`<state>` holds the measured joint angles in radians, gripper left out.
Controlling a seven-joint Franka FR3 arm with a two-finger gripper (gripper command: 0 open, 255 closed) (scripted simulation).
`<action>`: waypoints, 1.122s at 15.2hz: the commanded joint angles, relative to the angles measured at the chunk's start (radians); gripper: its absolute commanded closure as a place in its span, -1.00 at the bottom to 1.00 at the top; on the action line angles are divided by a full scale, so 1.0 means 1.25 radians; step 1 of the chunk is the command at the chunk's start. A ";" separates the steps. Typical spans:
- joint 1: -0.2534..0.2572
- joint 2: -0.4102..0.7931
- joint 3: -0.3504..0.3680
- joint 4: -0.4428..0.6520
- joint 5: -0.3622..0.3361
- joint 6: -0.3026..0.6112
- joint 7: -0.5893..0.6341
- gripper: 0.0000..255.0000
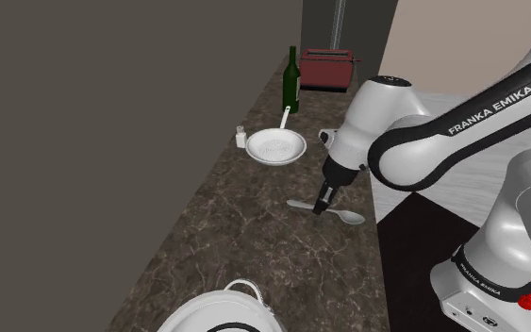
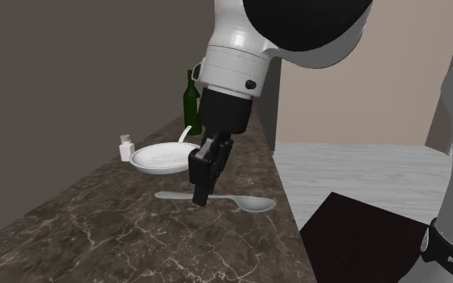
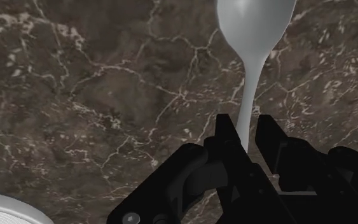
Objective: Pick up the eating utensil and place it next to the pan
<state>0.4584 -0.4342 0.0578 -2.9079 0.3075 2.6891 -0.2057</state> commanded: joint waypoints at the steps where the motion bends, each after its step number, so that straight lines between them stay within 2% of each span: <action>1: -0.008 -0.022 0.005 0.010 -0.011 -0.032 0.011 1.00; 6: -0.020 -0.069 0.010 0.028 -0.028 -0.097 0.027 1.00; 17: -0.135 0.019 -0.206 0.117 -0.091 -0.136 -0.241 1.00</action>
<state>0.3008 -0.4314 -0.1722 -2.7848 0.1991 2.5260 -0.4700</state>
